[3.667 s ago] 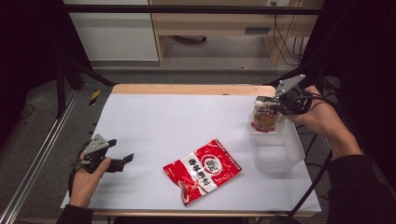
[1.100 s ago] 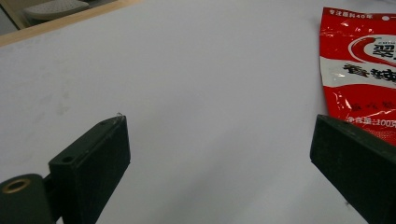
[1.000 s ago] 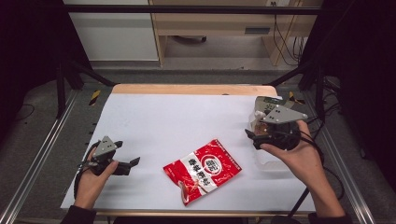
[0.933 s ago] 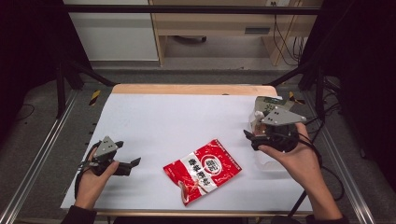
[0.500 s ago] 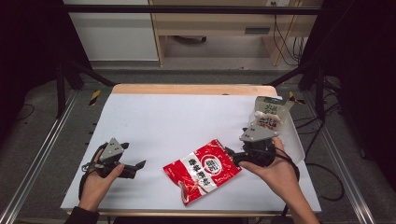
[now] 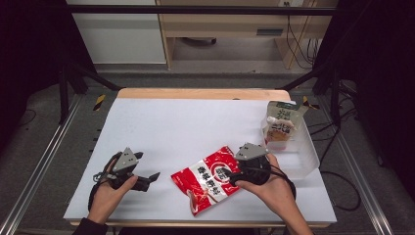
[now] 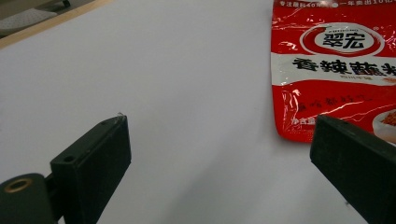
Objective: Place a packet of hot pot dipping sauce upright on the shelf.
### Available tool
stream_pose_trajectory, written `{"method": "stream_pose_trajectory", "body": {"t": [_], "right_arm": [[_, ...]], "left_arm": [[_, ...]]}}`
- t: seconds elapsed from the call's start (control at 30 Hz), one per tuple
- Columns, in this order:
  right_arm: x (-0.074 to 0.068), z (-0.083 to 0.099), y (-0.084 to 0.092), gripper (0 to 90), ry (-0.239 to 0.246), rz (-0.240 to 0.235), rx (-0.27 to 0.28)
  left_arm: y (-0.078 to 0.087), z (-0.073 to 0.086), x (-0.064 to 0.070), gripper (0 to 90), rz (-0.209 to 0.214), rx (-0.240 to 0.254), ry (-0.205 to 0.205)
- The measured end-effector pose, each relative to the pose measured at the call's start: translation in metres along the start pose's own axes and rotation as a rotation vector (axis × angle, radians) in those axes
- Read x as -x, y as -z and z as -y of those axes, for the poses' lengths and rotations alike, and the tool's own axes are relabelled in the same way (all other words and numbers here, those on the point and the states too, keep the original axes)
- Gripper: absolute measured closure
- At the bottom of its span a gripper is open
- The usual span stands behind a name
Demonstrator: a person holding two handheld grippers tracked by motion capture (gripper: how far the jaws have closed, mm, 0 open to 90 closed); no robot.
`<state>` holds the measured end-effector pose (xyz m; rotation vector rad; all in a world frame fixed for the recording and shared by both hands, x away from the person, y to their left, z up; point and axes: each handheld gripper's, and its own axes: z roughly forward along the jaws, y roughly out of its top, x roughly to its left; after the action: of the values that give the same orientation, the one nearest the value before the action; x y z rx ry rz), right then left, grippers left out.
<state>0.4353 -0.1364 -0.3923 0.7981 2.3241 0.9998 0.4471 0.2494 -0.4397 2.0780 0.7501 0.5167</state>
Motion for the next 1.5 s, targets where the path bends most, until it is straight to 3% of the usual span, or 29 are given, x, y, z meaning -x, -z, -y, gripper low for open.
{"method": "stream_pose_trajectory", "body": {"t": [0.47, 0.73, 0.8, 1.2, 1.5], "right_arm": [[-0.008, 0.020, -0.014, 14.9, -0.074, -0.030, -0.005], [-0.007, 0.041, -0.014, 14.0, -0.139, -0.012, -0.062], [-0.009, 0.049, -0.016, 11.9, -0.148, 0.017, -0.110], [-0.008, 0.074, -0.016, 10.6, -0.225, 0.016, -0.153], [-0.008, 0.079, -0.019, 10.6, -0.239, 0.006, -0.180]], "left_arm": [[-0.010, -0.004, 0.015, 5.9, 0.025, -0.021, -0.033], [-0.016, -0.007, 0.025, 6.2, 0.054, -0.038, -0.061], [-0.017, -0.008, 0.028, 6.2, 0.061, -0.037, -0.063], [-0.019, -0.008, 0.029, 6.2, 0.077, -0.038, -0.063], [-0.020, -0.008, 0.029, 6.1, 0.083, -0.040, -0.063]]}}
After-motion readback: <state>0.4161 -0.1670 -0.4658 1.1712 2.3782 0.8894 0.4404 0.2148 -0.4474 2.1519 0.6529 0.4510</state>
